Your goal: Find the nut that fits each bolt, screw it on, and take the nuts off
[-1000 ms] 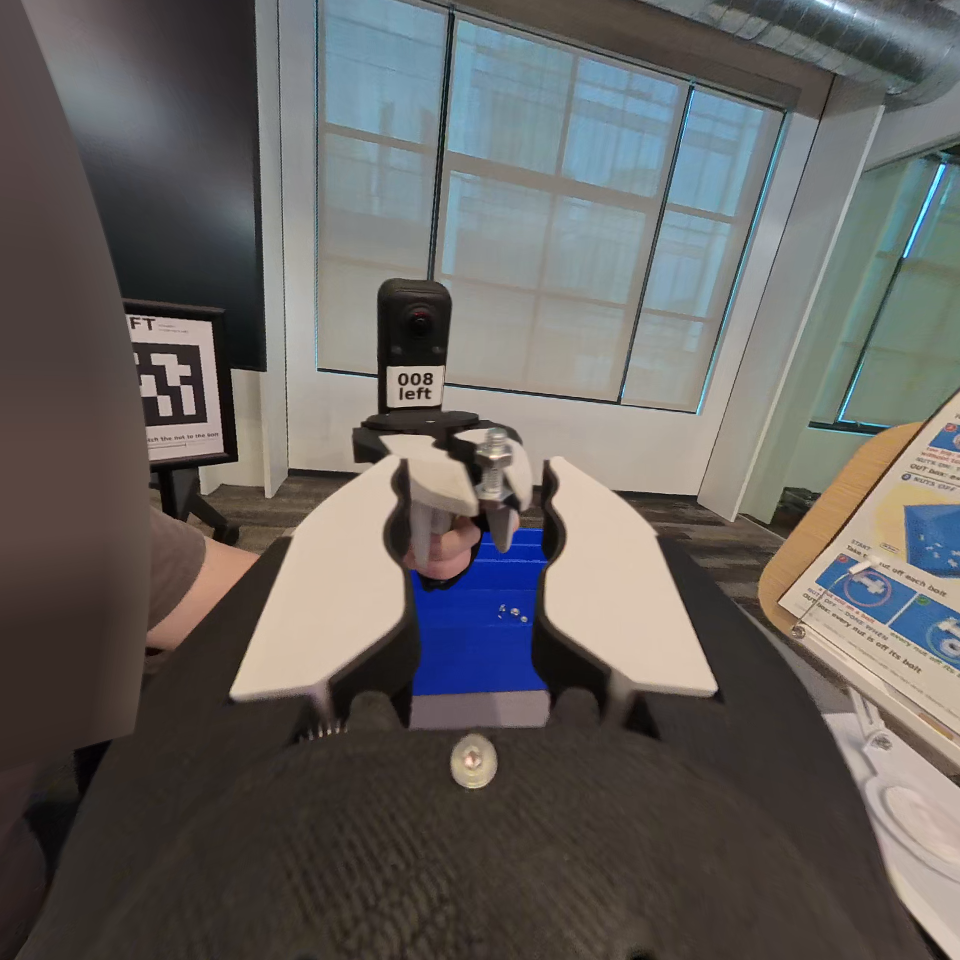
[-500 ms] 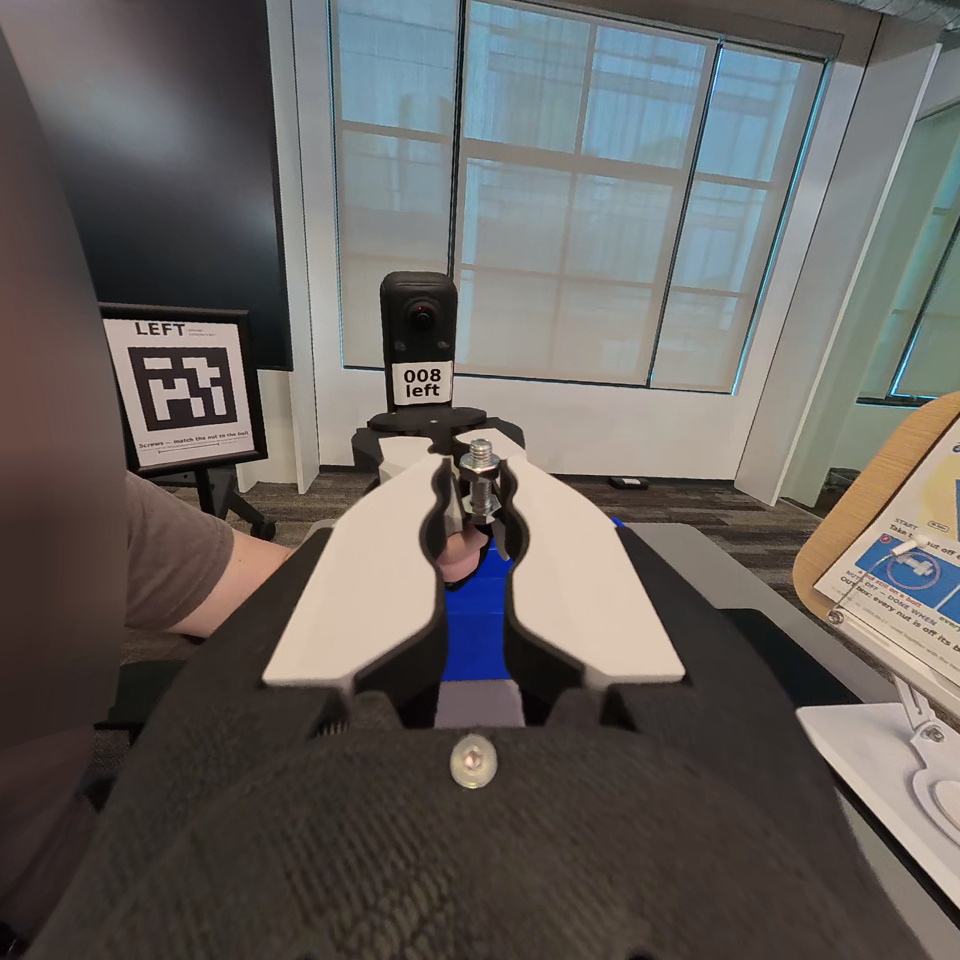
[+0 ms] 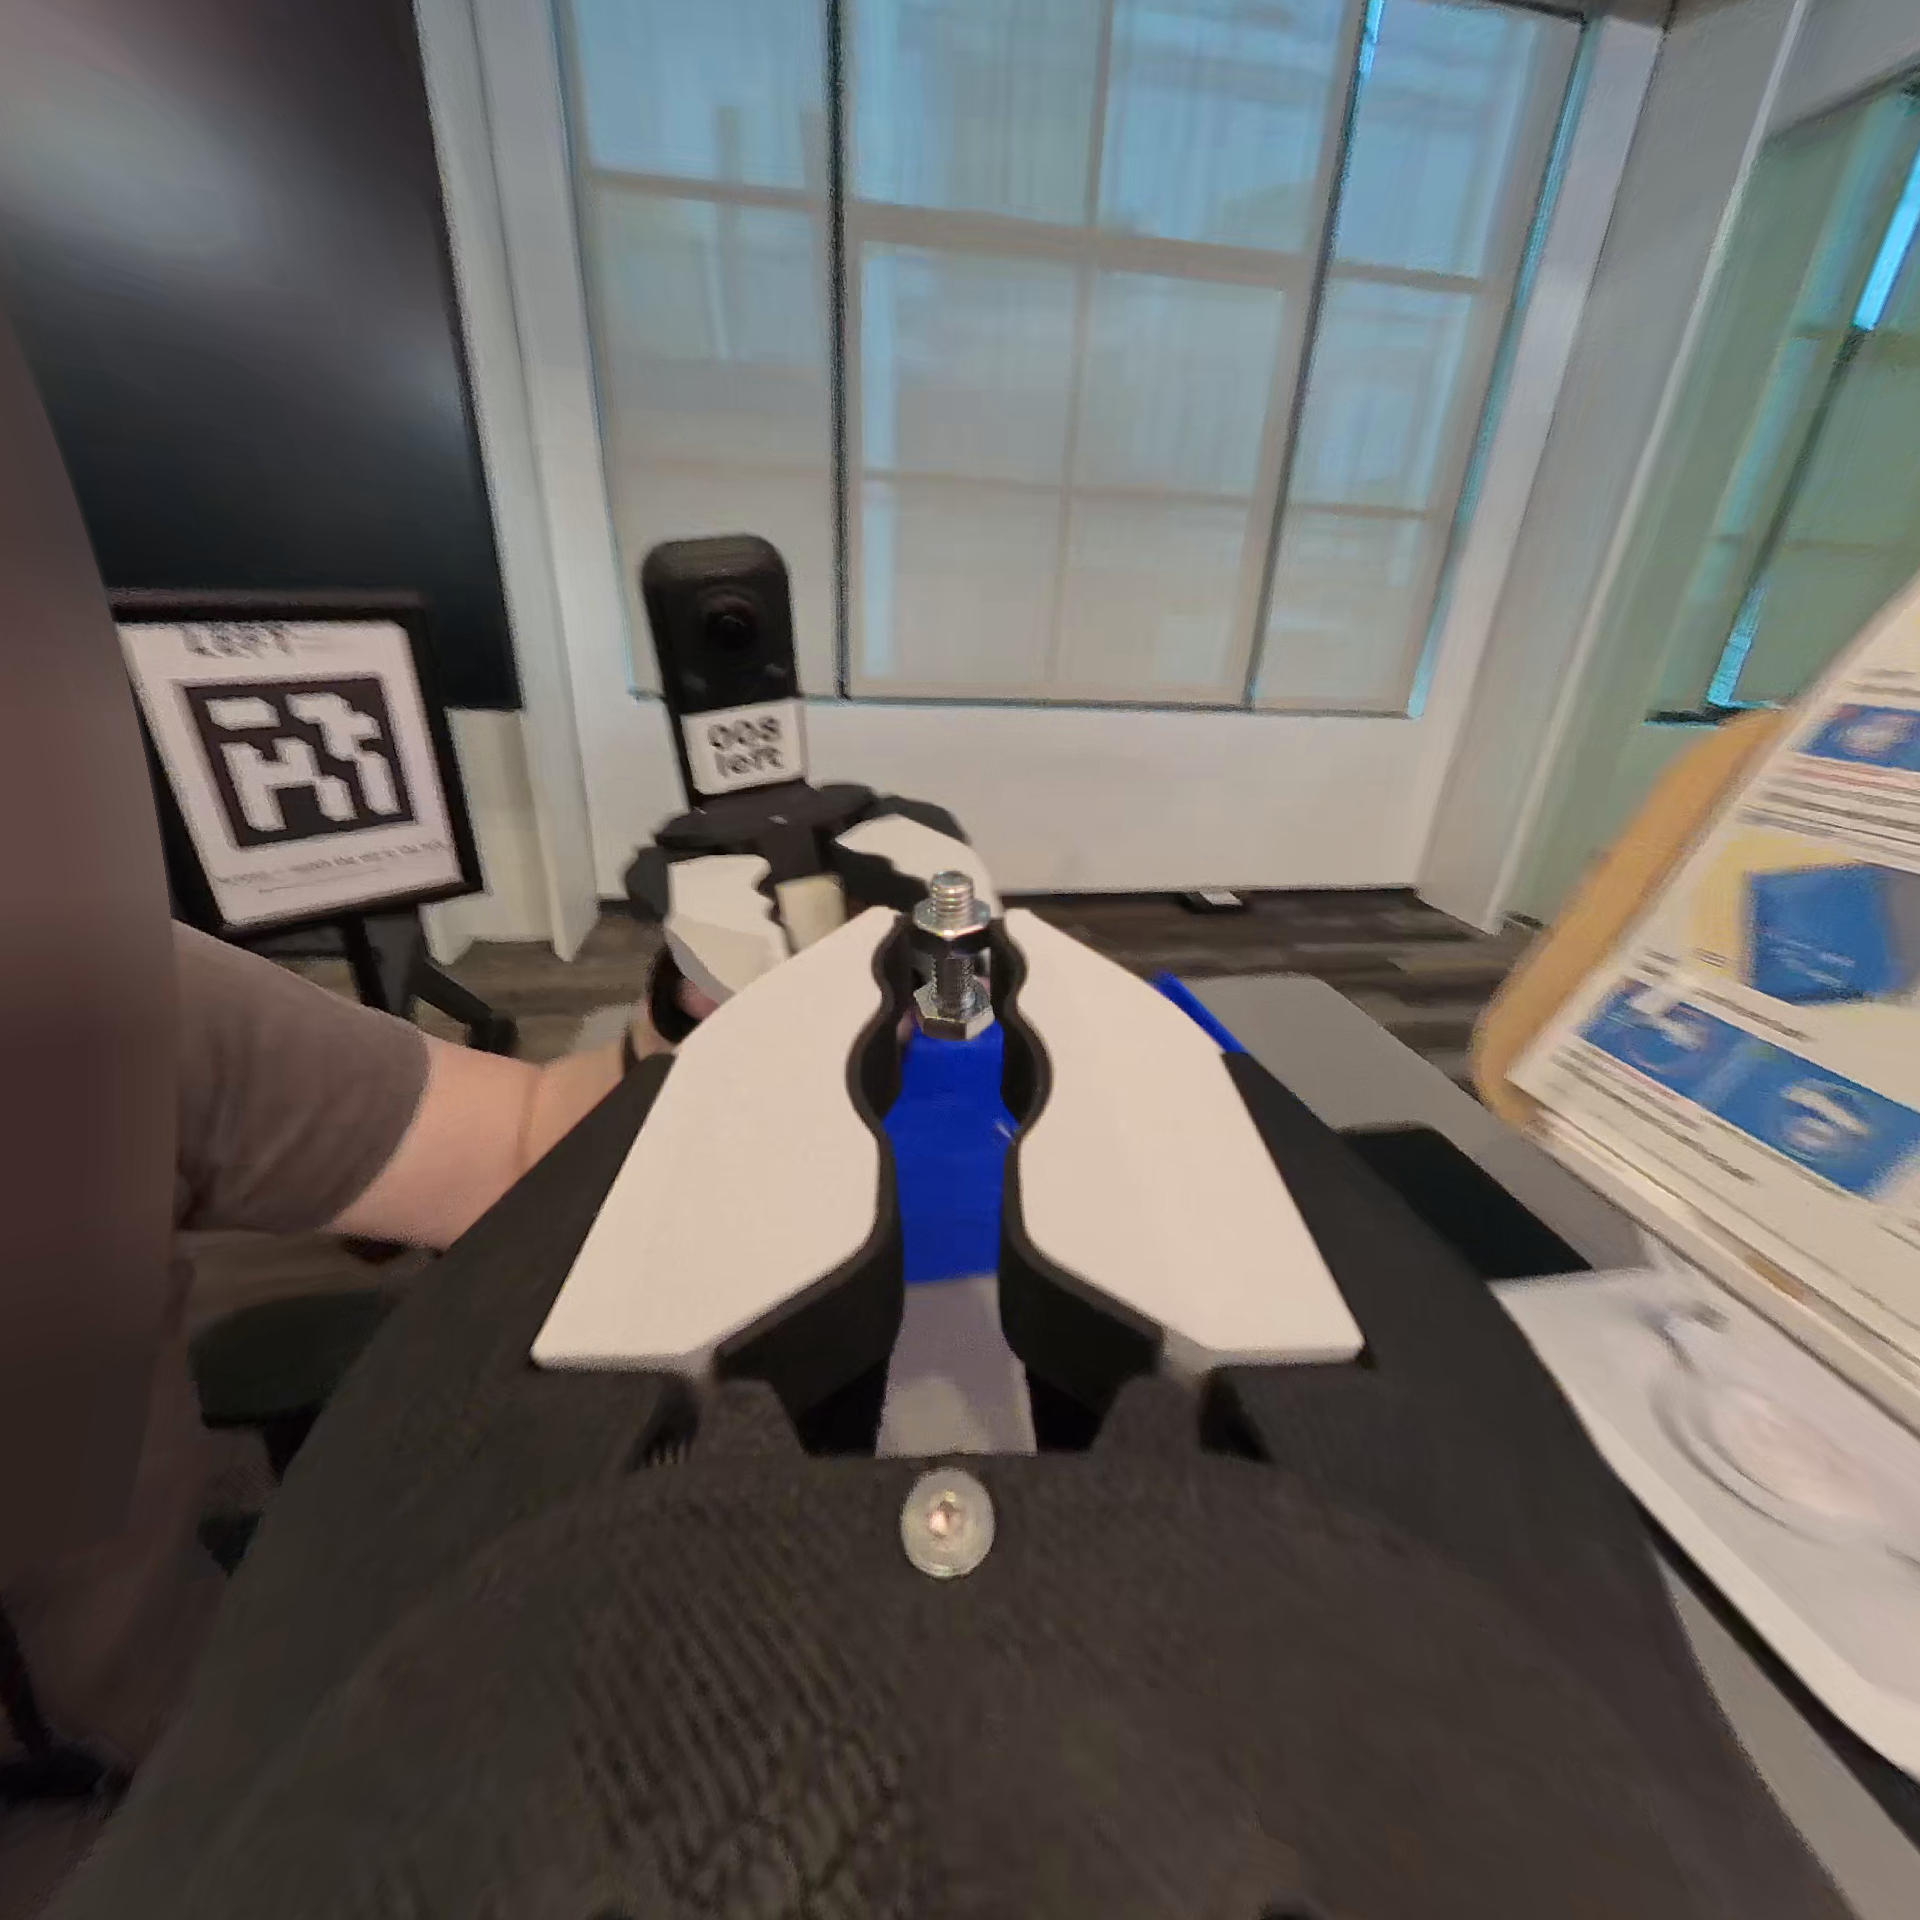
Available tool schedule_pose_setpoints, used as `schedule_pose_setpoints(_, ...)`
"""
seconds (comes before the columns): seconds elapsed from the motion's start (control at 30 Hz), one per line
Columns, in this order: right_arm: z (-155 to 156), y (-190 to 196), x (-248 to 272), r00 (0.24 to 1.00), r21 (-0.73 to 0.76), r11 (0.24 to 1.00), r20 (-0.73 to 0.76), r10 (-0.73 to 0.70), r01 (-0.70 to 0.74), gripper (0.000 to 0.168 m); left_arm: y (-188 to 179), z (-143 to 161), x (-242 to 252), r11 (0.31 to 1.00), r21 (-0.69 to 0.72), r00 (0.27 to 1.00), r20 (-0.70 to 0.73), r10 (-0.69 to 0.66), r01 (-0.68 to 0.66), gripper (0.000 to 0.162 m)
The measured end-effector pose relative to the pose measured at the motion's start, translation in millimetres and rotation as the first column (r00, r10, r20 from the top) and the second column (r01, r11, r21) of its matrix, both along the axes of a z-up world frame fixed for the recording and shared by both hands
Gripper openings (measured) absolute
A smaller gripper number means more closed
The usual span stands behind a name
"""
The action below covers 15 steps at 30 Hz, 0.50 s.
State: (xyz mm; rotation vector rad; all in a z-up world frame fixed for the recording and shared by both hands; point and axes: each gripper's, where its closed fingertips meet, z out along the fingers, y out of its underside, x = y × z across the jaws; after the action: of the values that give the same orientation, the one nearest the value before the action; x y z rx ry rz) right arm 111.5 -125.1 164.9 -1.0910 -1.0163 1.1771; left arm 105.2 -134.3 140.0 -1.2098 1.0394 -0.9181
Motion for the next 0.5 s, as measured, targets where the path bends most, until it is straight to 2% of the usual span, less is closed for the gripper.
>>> schedule_pose_setpoints(0.1,-2.3,29.8,53.2,0.967,-0.017,0.980,0.168,-0.190,0.196,0.015,-1.1,0.5,-3.3,1.000,-0.019,1.000,-0.021,-0.004,0.003,0.038)
schedule_pose_setpoints(0.2,-30.3,63.7,125.5,0.884,-0.190,0.898,0.343,-0.318,0.397,0.015,-1.2,4.0,-8.5,1.000,-0.013,1.000,-0.027,0.006,-0.007,0.037)
schedule_pose_setpoints(0.33,-109.1,104.0,214.4,0.675,-0.336,0.648,0.630,-0.384,0.683,0.015,0.0,3.6,-11.5,1.000,-0.011,0.999,-0.047,0.019,-0.020,0.036)
schedule_pose_setpoints(0.43,-167.6,118.3,255.7,0.538,-0.374,0.460,0.787,-0.302,0.805,0.015,-0.2,1.5,-10.9,1.000,-0.016,0.998,-0.061,0.017,-0.018,0.035)
schedule_pose_setpoints(0.5,-201.4,126.9,277.8,0.427,-0.333,0.344,0.869,-0.249,0.878,0.015,0.4,-1.2,-9.6,1.000,-0.016,0.997,-0.076,0.020,-0.021,0.035)
